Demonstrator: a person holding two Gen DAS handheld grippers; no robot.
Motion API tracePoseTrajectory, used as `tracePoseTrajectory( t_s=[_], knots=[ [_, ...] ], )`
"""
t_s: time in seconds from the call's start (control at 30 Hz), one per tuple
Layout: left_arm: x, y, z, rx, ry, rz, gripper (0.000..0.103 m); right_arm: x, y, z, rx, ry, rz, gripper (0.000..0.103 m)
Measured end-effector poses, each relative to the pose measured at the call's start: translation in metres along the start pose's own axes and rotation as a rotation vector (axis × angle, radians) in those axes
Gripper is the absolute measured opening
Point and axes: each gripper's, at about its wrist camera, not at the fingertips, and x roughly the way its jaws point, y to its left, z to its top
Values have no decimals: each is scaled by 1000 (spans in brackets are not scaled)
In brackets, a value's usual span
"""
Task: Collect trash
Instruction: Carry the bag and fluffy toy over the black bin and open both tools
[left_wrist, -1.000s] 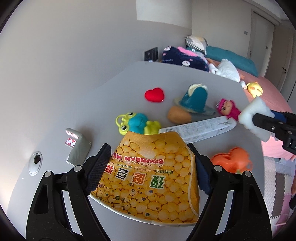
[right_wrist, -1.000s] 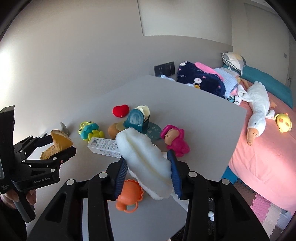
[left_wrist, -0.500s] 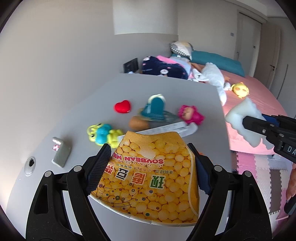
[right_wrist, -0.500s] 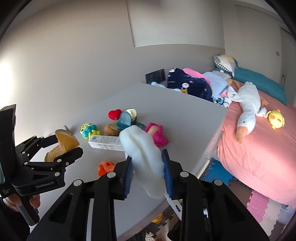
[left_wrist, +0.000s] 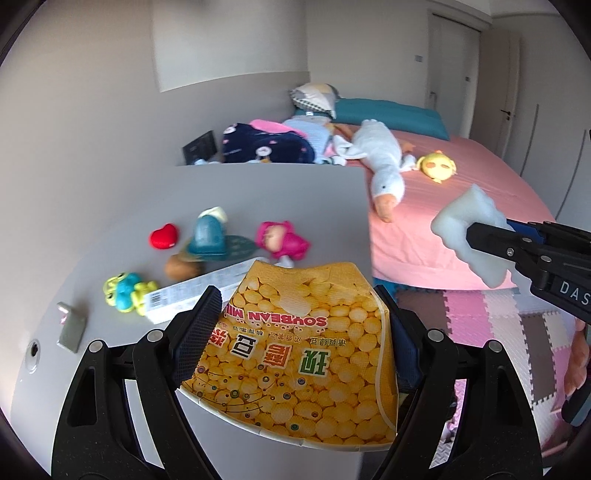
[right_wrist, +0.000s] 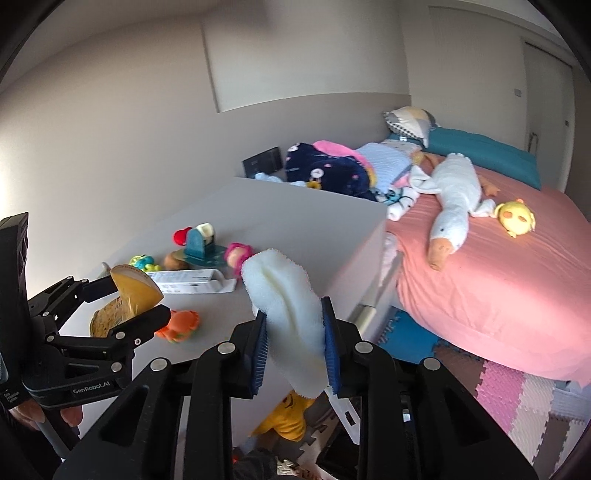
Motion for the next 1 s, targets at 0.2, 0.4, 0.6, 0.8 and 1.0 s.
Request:
tracePoseTrajectory(
  t_s=[0.2,0.4,0.6,0.8,1.0],
  knots=[
    [6,-32,5,44,8,-45,80,-10,-29,-7,48,-7,-40,28],
    [13,-63,11,86,14,-92,80,-19,-54,-15,82,-5,-84,28],
    [21,-91,17,125,21,-138,80,-27,-79,-21,122,-6,-129,28],
    [28,-120,20,164,35,-183,80,-37,-108,-29,178,-10,-170,28],
    [37,-152,19,223,54,-239,80,-44,-134,-38,227,-5,-212,28]
  ],
)
